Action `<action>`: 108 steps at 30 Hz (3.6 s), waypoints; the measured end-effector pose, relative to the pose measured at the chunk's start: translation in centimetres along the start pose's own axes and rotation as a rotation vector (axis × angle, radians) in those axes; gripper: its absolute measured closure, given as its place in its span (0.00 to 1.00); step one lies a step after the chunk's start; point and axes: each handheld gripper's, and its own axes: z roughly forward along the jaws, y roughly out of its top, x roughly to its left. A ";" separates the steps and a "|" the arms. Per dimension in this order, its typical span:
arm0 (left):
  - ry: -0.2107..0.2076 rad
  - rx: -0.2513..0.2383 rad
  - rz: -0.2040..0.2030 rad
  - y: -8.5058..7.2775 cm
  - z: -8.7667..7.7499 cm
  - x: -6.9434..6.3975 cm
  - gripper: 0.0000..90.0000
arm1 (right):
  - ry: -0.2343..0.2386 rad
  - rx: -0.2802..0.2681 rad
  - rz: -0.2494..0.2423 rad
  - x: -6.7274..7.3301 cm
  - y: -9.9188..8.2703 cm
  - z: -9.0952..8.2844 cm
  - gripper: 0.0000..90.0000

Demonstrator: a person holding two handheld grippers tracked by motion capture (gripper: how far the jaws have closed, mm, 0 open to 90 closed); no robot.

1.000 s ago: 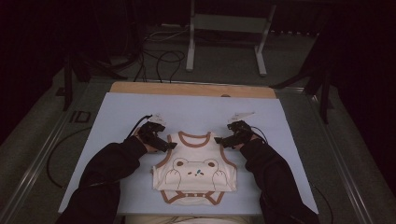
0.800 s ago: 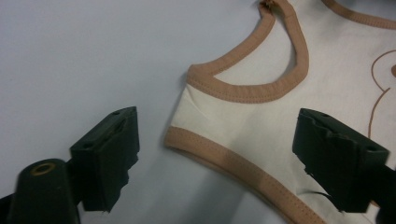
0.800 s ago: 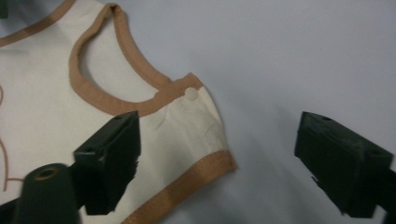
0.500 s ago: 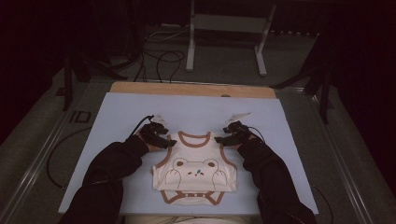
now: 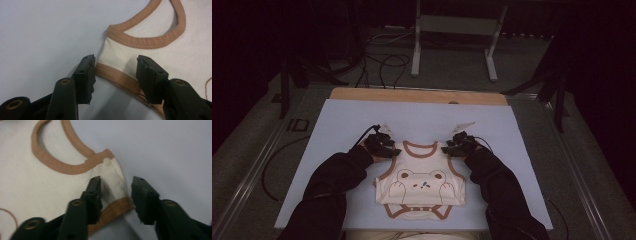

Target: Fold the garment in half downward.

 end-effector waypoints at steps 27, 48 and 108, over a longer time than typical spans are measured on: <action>-0.052 0.030 -0.003 1.0 0.5 -0.2 0.89 | 0.022 0.016 -0.014 0.5 0.3 0.0 0.89; -0.105 -0.016 0.041 1.7 -0.9 -0.5 0.97 | 0.014 -0.024 -0.027 0.3 0.8 -1.2 0.90; 0.076 -0.283 0.102 9.9 -12.0 1.8 0.97 | -0.170 -0.289 -0.071 -1.9 11.9 -9.5 0.90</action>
